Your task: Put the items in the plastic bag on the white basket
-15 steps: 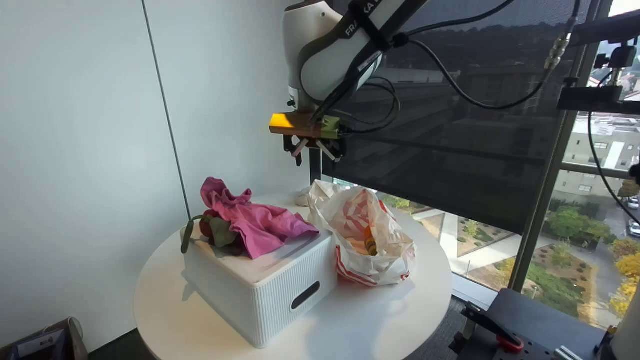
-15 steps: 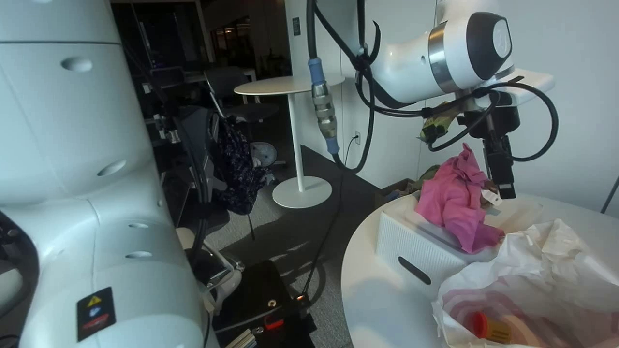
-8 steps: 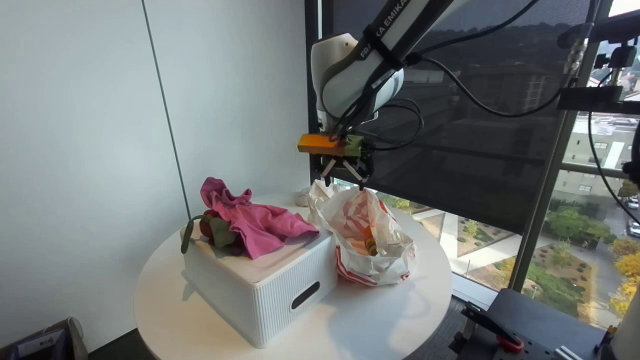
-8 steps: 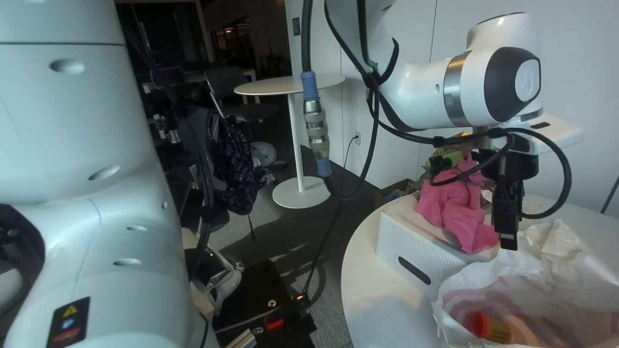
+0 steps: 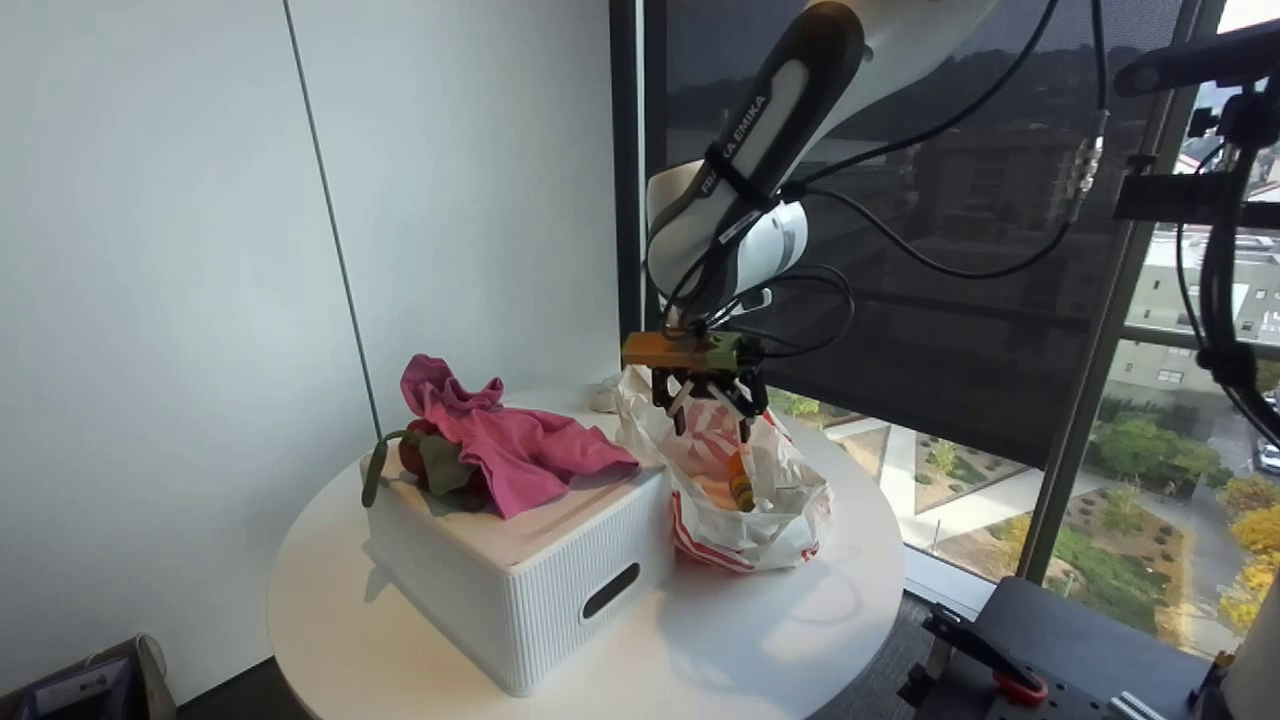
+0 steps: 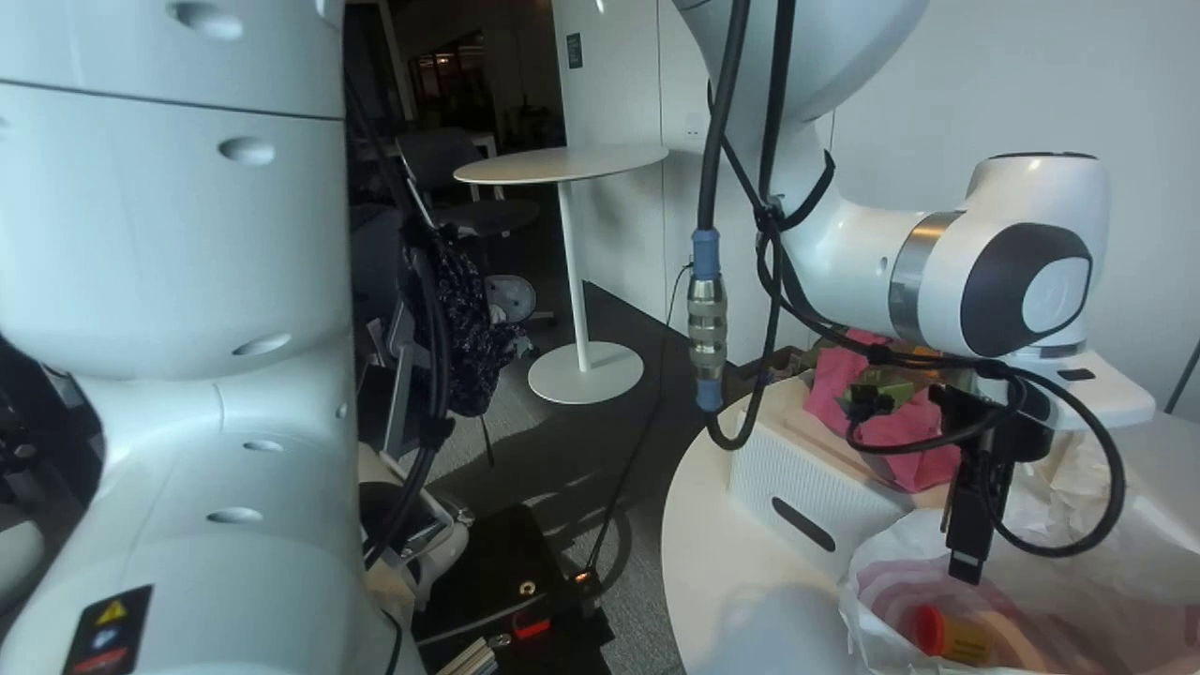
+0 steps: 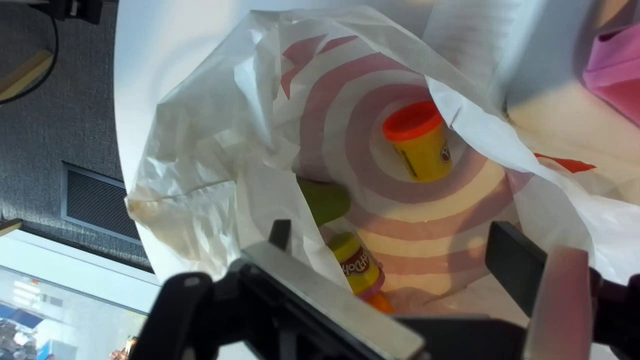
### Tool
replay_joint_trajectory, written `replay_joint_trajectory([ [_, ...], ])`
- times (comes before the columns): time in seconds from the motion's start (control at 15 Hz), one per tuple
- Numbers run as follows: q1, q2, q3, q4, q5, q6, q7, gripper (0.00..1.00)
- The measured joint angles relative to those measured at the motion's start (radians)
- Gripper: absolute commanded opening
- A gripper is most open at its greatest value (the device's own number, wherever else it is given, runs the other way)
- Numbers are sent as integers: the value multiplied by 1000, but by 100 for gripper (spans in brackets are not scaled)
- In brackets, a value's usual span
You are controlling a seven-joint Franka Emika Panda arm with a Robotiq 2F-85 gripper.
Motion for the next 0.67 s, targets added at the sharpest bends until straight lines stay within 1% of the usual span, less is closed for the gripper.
replay_joint_trajectory([
  [0.27, -7, 120, -16, 72, 19, 22, -55, 100],
  [0.67, -23, 295, -71, 243, 24, 66, -161, 100],
])
